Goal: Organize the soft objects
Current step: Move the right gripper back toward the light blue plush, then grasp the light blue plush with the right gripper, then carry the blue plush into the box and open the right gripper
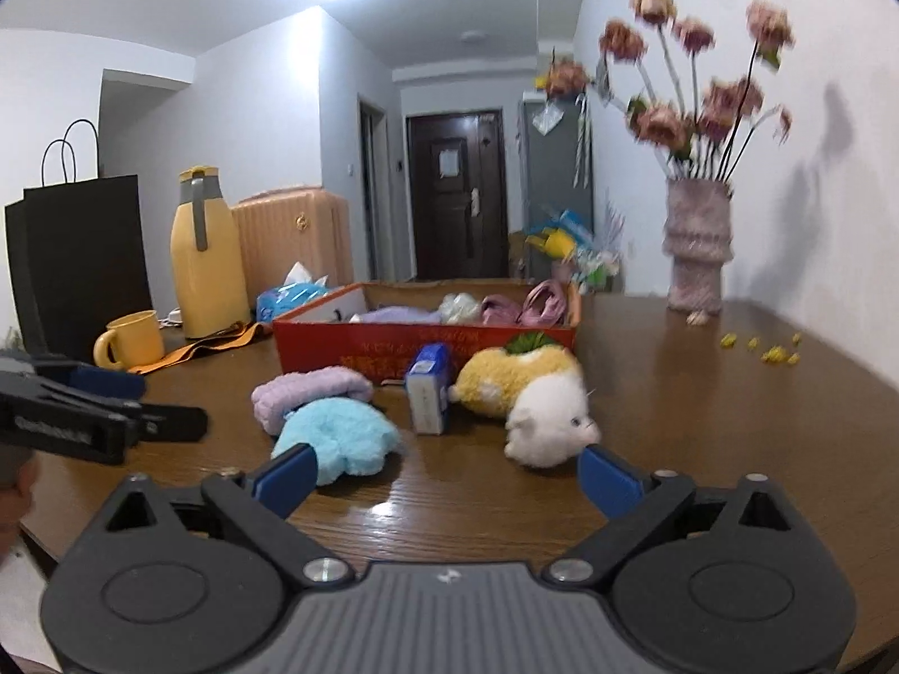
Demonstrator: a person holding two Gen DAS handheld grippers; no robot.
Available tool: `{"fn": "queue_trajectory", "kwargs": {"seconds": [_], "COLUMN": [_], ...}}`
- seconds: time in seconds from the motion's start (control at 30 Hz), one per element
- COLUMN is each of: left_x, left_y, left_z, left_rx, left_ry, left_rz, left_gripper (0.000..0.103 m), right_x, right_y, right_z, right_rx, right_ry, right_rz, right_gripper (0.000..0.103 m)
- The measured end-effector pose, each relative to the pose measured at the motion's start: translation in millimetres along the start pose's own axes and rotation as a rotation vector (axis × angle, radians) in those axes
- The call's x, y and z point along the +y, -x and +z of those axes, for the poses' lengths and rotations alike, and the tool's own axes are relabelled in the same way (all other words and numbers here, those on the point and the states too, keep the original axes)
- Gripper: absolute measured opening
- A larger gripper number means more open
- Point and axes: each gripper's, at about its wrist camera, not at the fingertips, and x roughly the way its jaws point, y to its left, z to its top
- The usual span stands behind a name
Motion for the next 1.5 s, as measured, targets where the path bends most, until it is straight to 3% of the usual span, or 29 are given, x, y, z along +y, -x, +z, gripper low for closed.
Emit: {"fn": "queue_trajectory", "kwargs": {"seconds": [0.07,0.17,0.33,0.5,0.57,0.67,0.87,1.2,1.33,1.5], "left_x": [4.1,14.9,24.0,42.5,48.5,53.3,39.5,7.9,7.1,13.0], "left_y": [-18.3,-45.0,-72.3,-98.4,-101.6,-102.9,-85.1,-48.4,-37.4,-49.8], "left_z": [0.8,4.6,16.6,15.4,14.7,13.5,10.1,0.3,26.5,107.1], "left_rx": [0.057,0.124,0.125,0.208,0.217,0.226,0.230,0.218,0.132,-0.048], "left_ry": [0.043,0.147,0.207,0.332,0.372,0.412,0.367,0.260,0.231,0.179], "left_rz": [-0.038,-0.095,-0.114,-0.212,-0.238,-0.257,-0.278,-0.340,-0.381,-0.394], "left_gripper": [0.058,0.051,0.051,0.031,0.030,0.029,0.028,0.027,0.027,0.027], "right_x": [-2.8,-8.3,-10.2,-8.4,-9.5,-6.2,-3.5,-12.8,-15.0,-24.7], "right_y": [-16.0,-47.6,-101.6,-143.0,-151.4,-150.7,-120.7,-61.4,-45.7,-67.3], "right_z": [2.8,11.7,22.9,19.2,14.1,12.0,7.7,-14.7,11.4,92.1], "right_rx": [0.026,0.076,0.151,0.228,0.246,0.244,0.241,0.217,0.126,0.010], "right_ry": [-0.039,-0.110,-0.211,-0.278,-0.320,-0.323,-0.304,-0.388,-0.380,-0.269], "right_rz": [0.030,0.075,0.166,0.198,0.228,0.248,0.230,0.195,0.191,0.176], "right_gripper": [0.090,0.076,0.068,0.055,0.041,0.034,0.031,0.031,0.031,0.031]}}
